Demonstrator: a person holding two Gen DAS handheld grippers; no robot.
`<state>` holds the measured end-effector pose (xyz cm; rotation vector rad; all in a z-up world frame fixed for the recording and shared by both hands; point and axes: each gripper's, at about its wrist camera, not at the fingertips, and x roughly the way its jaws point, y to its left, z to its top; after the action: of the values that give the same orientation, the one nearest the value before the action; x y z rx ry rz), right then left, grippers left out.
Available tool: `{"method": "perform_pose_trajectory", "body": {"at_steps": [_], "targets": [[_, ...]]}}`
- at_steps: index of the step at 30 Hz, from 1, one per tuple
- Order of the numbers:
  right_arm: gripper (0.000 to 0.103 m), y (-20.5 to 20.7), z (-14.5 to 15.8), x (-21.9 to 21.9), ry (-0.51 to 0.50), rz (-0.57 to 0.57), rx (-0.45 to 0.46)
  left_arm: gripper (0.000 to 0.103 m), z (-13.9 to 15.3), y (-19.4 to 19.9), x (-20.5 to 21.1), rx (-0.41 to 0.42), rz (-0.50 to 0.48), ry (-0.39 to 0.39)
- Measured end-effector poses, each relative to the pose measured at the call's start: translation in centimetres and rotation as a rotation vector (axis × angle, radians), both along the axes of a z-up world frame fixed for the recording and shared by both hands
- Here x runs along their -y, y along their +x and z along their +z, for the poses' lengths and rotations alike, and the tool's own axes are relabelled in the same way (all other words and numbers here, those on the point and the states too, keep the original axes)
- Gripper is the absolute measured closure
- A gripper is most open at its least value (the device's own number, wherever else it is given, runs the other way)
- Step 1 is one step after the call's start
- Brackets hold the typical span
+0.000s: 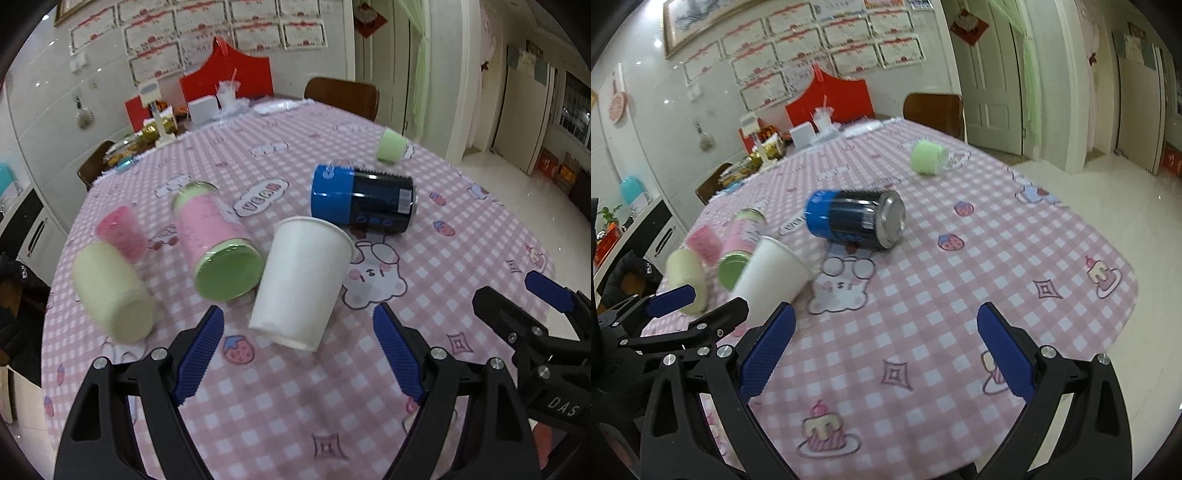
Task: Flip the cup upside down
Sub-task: 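Move the left gripper to the white paper cup lying on its side, then close the left gripper on the white paper cup and lift it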
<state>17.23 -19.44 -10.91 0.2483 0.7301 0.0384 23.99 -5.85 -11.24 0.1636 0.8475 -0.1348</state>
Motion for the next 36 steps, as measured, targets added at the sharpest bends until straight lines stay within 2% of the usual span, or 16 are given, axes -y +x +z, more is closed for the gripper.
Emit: {"method": "perform_pose_trajectory", "body": {"at_steps": [6,15,17,18,19,25,36], "targets": [[0.008,2.7,-2.5,1.7,0.031,-0.023,-0.072,0.021,-2.0,3.1,0.9,-0.065,0.0,0.023],[0.008,4.5,-3.8,2.6,0.051,-0.03,-0.111,0.021,-3.6,5.3,1.7,-0.094,0.012,0.041],[0.008,4.6,-3.9,2.4,0.04,-0.029,-0.112,0.022,-3.8,5.4,1.7,-0.092,0.019,0.05],[0.008,4.6,-3.9,2.3,0.035,-0.026,-0.114,0.024,-3.8,5.5,1.7,-0.089,0.021,0.05],[0.008,4.7,-3.9,2.3,0.034,-0.024,-0.112,0.031,-3.8,5.5,1.6,-0.083,0.025,0.055],[0.008,4.6,-3.8,2.3,0.04,-0.029,-0.11,0.037,-3.4,5.2,1.4,-0.066,0.032,0.057],[0.008,2.5,-2.0,2.1,0.033,-0.041,-0.075,0.039,-2.0,2.8,1.1,-0.034,0.047,0.02]]}}
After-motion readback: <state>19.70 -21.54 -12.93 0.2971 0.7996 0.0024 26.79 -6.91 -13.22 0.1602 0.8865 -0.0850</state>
